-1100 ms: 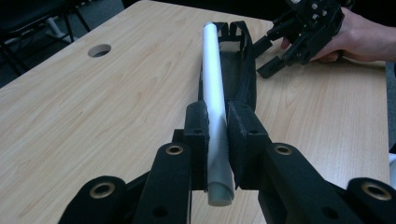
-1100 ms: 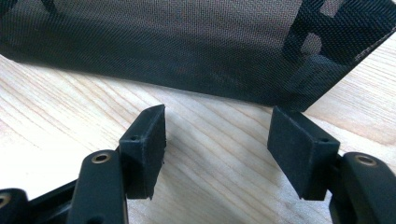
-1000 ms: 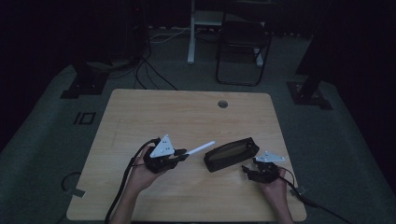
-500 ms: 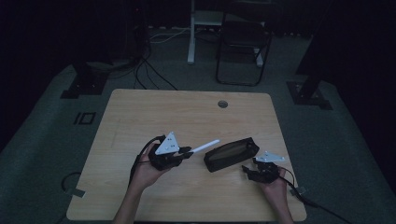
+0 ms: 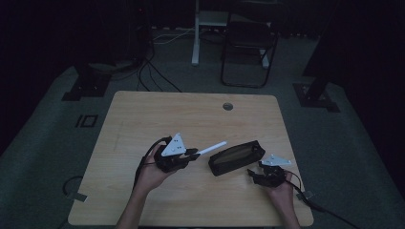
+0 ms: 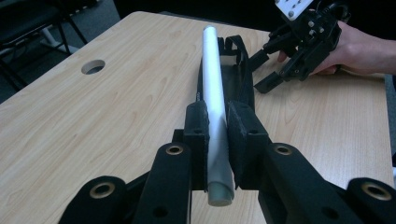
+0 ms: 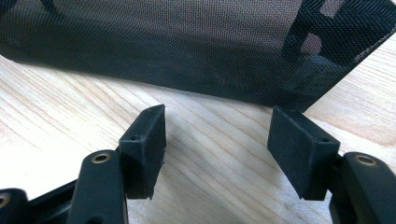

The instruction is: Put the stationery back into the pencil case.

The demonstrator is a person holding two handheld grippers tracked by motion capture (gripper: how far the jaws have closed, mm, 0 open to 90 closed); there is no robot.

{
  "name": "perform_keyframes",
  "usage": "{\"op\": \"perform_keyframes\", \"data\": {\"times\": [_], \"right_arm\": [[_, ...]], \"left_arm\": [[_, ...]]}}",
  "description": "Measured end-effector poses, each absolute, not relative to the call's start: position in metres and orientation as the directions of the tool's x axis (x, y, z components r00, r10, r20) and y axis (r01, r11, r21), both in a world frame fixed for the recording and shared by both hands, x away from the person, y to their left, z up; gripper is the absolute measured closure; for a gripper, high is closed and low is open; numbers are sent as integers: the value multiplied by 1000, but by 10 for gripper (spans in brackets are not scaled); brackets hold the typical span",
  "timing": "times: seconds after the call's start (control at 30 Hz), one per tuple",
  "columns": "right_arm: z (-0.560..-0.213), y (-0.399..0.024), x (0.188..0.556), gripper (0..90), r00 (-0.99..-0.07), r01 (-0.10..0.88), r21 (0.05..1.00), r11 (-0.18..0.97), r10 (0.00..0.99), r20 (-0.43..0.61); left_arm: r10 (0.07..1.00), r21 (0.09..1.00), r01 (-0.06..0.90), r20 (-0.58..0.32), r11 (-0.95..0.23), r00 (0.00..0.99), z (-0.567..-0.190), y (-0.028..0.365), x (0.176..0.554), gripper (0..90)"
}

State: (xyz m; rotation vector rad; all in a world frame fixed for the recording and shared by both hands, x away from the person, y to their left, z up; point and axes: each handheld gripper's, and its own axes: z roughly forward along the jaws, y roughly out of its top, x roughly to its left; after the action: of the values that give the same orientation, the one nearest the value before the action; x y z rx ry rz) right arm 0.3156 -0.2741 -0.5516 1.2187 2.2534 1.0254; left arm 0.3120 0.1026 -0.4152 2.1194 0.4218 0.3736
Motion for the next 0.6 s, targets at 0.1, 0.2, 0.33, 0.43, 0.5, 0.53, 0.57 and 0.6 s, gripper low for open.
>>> {"op": "perform_keyframes", "data": {"times": [0.1, 0.2, 0.33, 0.43, 0.5, 0.53, 0.57, 0.6], "right_arm": [[-552, -274, 316, 367, -552, 556, 750, 358, 834, 12], [-552, -274, 316, 367, -552, 557, 750, 357, 834, 12], [-552, -274, 316, 367, -552, 557, 750, 357, 834, 12], [-552, -274, 316, 367, -552, 557, 750, 358, 834, 12], [-552, -274, 316, 367, -552, 557, 750, 358, 834, 12], [-552, -274, 316, 367, -552, 557, 750, 358, 834, 12], [-552, -274, 316, 367, -552, 557, 749, 358, 833, 12], [-552, -274, 316, 367, -552, 557, 750, 358, 833, 12]], "left_arm": [[431, 837, 153, 106, -526, 896, -415, 101, 313, 790], [432, 835, 157, 104, -528, 896, -414, 99, 314, 790], [431, 833, 159, 103, -530, 896, -415, 97, 316, 790], [433, 834, 159, 103, -528, 895, -415, 96, 316, 790], [434, 835, 158, 104, -527, 895, -415, 95, 317, 791], [434, 836, 156, 105, -525, 895, -415, 95, 317, 791], [435, 837, 157, 105, -524, 894, -414, 94, 317, 791], [436, 838, 158, 103, -523, 894, -414, 94, 317, 791]]}}
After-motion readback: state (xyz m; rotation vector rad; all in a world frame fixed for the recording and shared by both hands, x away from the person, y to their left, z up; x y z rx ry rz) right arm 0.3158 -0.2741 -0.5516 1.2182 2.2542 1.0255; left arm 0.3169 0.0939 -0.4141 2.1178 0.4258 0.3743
